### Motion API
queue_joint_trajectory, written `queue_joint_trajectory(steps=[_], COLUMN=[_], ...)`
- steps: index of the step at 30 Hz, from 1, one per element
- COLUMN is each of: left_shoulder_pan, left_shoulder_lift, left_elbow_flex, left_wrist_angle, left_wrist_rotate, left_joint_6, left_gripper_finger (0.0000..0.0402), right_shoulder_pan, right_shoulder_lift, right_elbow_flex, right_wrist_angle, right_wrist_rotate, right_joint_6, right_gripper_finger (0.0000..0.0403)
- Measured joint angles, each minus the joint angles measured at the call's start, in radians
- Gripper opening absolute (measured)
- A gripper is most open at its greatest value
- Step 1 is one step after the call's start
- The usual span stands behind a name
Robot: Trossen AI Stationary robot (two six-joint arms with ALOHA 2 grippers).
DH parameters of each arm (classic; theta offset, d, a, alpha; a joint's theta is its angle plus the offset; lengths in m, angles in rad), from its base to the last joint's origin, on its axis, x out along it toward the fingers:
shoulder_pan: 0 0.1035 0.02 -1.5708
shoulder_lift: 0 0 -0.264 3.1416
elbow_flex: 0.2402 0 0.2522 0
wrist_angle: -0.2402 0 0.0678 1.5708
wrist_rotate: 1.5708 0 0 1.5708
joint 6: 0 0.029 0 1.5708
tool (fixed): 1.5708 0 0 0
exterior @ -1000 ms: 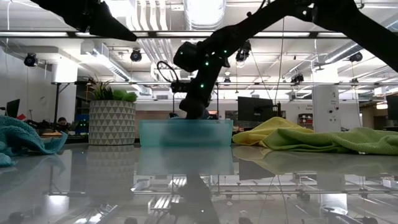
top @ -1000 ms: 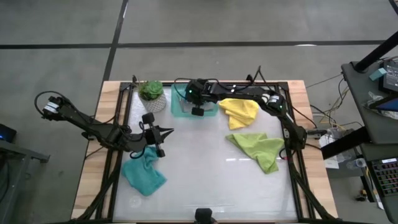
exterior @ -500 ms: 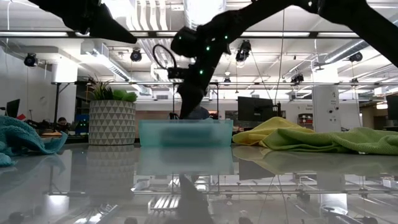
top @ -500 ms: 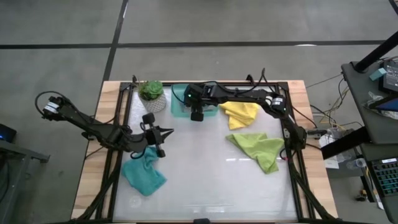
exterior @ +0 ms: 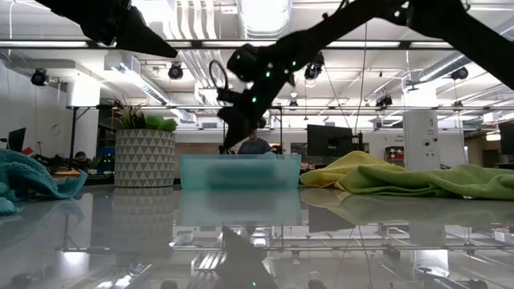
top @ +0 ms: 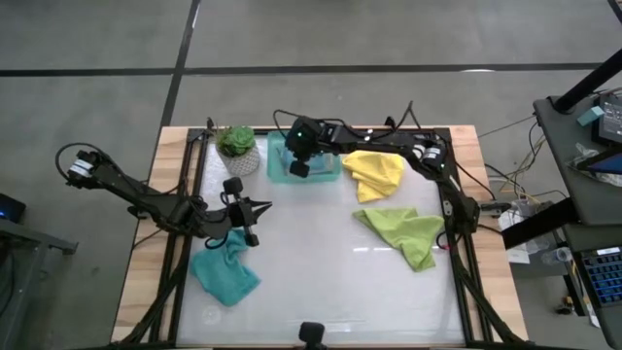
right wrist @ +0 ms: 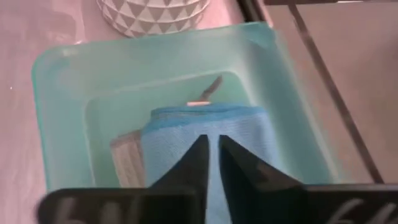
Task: Fold microfiber towels
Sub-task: Put the blue microfiber cloth into the green bin
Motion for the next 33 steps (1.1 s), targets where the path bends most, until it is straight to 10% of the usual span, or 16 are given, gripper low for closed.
queue_joint_trajectory(steps=[33], left_shoulder_pan=[0.000], left_shoulder_lift=[0.028], left_elbow_flex=[0.000], left_wrist_angle=[0.002], left_wrist_rotate=[0.000], left_joint_6=[-0.006], left_gripper_finger=[0.0006], right_shoulder_pan=[0.007], right_shoulder_lift=[-0.087], right_elbow_flex=[-0.045], right_wrist_angle=[-0.148], right_wrist_rotate=[-0.105], right_joint_6=[-0.131], right_gripper_finger=[0.0012])
